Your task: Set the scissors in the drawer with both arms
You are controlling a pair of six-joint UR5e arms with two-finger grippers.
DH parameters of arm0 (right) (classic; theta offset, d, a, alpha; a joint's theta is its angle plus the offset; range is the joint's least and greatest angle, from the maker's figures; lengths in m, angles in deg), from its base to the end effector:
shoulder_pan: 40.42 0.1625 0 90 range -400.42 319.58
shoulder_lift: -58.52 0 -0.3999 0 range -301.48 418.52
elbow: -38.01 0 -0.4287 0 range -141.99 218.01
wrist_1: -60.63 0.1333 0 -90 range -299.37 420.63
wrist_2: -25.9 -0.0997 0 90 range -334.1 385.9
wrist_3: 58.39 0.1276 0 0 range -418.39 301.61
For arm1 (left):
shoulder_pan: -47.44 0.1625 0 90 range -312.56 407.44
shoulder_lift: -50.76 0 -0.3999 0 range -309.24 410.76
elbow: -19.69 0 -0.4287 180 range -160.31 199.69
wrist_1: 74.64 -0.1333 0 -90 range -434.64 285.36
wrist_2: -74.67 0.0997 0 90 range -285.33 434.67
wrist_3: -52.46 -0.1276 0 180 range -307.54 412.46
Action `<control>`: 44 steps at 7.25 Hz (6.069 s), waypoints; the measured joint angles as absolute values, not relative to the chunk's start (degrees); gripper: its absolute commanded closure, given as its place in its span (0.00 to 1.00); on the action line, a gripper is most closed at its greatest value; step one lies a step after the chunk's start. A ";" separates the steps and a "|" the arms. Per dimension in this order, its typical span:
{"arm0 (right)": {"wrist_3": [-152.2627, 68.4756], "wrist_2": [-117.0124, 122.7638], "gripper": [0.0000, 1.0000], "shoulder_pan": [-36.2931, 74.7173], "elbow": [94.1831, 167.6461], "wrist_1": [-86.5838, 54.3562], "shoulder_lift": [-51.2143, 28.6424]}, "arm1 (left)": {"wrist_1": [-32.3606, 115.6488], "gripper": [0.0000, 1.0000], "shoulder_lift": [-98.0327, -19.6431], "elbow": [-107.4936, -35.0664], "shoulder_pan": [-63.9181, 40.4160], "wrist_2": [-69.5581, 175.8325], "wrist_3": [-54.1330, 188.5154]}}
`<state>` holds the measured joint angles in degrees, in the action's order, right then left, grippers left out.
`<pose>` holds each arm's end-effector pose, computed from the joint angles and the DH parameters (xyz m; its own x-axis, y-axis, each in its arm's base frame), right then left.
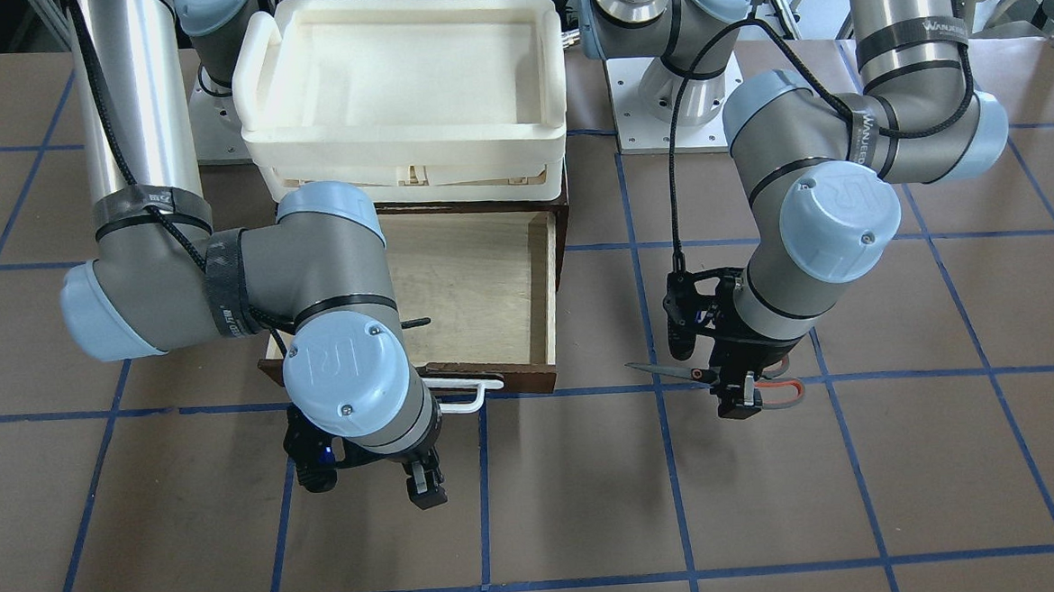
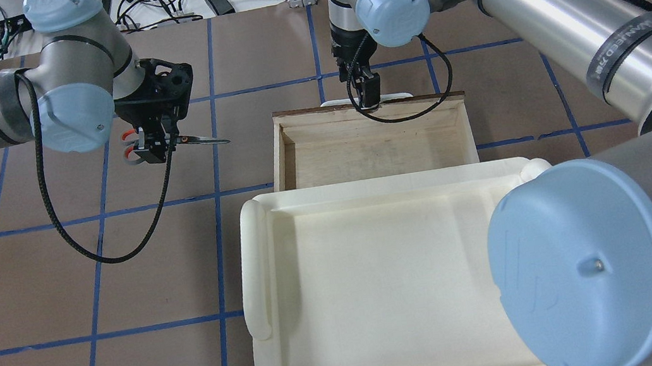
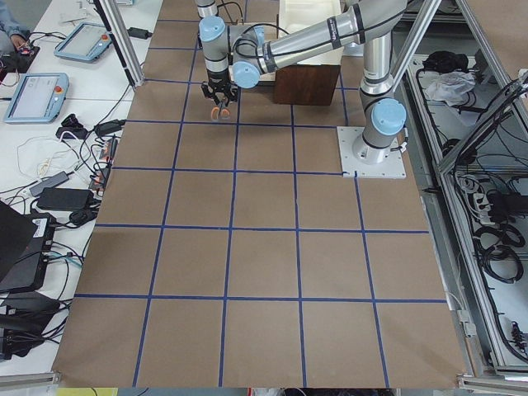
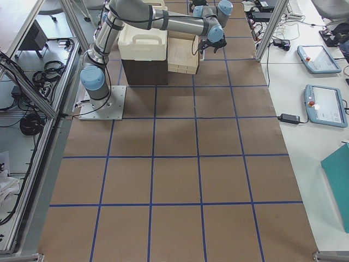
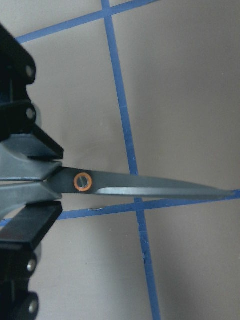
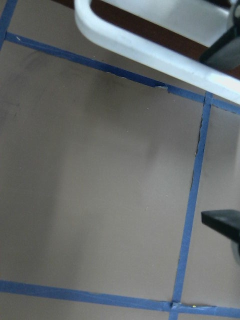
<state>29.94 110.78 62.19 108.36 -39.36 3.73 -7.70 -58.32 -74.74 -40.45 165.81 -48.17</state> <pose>0.3007 -0.6812 0.2381 -0.2456 0.9648 0.0944 0.9671 0.2372 0.0916 -0.1078 -0.6269 0.2411 0.1481 0.9889 0.0114 0.9888 -0.1483 0.0181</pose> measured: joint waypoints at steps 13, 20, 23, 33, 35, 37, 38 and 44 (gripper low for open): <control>-48.67 112.95 0.00 46.10 113.21 -34.08 -18.51 | 5.32 1.00 -52.87 -68.17 -62.93 161.99 -16.03; -49.69 116.12 0.00 45.10 113.93 -34.46 -18.97 | 0.37 1.00 -58.29 -68.46 -67.57 158.08 -11.08; -49.68 116.48 0.00 45.17 114.04 -34.46 -19.05 | -0.72 1.00 -59.37 -69.11 -68.67 158.33 -11.50; -54.41 116.44 0.00 48.26 120.31 -37.76 -23.12 | -2.82 0.71 -61.23 -71.26 -68.95 158.28 -11.19; -57.43 116.37 0.00 49.02 121.76 -37.80 -24.39 | -2.91 0.11 -61.24 -71.49 -69.00 158.29 -10.96; -57.88 116.48 0.00 49.05 122.05 -37.55 -24.65 | -3.27 0.07 -61.11 -71.52 -69.01 158.14 -10.37; -57.66 116.53 0.00 49.03 122.05 -37.47 -24.69 | -3.41 0.06 -60.95 -71.49 -69.01 158.10 -10.02; -57.48 115.77 0.00 49.05 121.88 -33.48 -27.23 | -1.11 0.05 -53.42 -70.00 -64.12 162.45 -7.15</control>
<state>-57.48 115.77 49.05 121.88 -33.48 -27.23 -1.11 -53.42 -70.00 -64.12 162.45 -7.15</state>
